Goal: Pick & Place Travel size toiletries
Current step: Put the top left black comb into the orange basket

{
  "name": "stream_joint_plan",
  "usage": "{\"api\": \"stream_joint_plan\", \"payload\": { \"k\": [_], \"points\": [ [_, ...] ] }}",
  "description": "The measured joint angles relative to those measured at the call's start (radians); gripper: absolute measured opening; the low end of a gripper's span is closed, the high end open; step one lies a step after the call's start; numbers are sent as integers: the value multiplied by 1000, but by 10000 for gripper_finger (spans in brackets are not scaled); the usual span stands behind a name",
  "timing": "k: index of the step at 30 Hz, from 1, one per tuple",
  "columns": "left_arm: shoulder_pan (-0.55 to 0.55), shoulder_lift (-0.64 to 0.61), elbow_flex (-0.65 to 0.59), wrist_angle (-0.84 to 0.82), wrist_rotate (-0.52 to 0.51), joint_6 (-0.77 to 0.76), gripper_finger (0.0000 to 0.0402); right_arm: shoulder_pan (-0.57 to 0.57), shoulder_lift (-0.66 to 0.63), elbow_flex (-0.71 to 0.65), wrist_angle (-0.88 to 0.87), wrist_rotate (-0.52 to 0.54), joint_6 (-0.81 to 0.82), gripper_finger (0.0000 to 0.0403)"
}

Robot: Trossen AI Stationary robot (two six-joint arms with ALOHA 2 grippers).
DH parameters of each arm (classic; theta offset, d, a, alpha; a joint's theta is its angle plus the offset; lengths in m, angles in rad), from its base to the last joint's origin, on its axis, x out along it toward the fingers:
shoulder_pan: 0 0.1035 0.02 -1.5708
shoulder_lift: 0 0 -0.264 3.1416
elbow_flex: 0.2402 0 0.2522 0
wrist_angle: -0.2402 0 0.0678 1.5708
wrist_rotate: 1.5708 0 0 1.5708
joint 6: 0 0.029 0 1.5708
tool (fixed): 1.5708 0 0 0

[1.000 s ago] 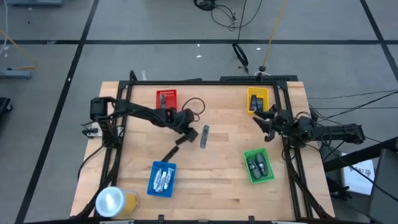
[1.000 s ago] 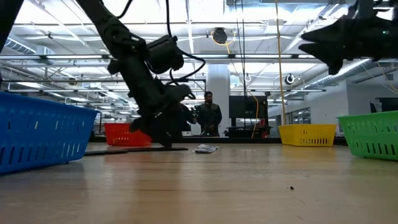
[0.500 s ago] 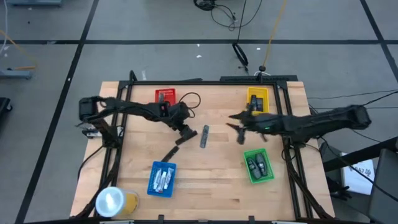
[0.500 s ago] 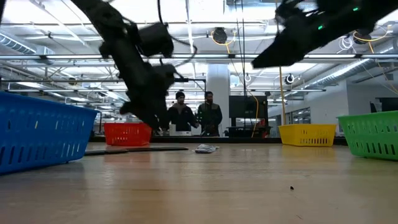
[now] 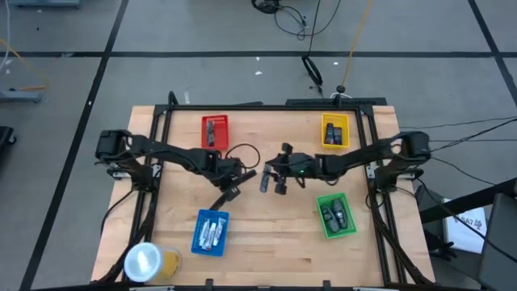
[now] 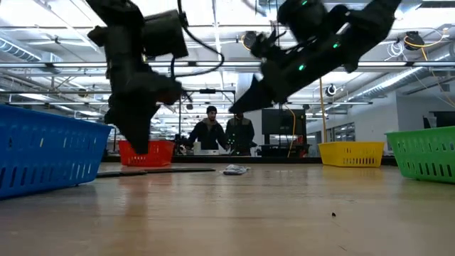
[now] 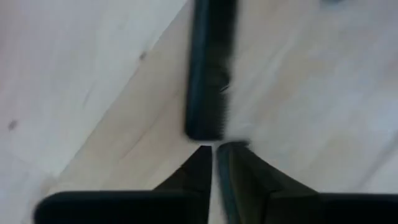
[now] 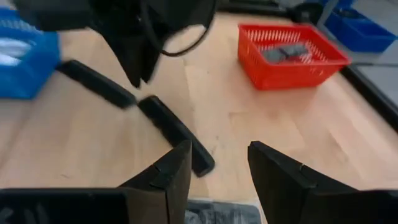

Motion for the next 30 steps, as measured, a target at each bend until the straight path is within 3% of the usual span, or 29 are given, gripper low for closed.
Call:
{"api": "stream_joint_plan", "payload": {
  "k": [6,11,18,22,30],
  "points": [
    [17,100,3,1,7,-15,4,-16,133,88,-48,-52,20,150],
    [46,148,5,97,12,15,20,-19,170,109,-100,-60,8,150],
    [87,160,2,305,25,104,4,-36,170,109,-139,-77,-49,150],
    [106,161,1,317,30,152,20,-72,169,109,-148,-75,-35,153],
    [177,160,0,341,29,188,23,-135,169,109,-205,-75,-39,219]
  ]
}}
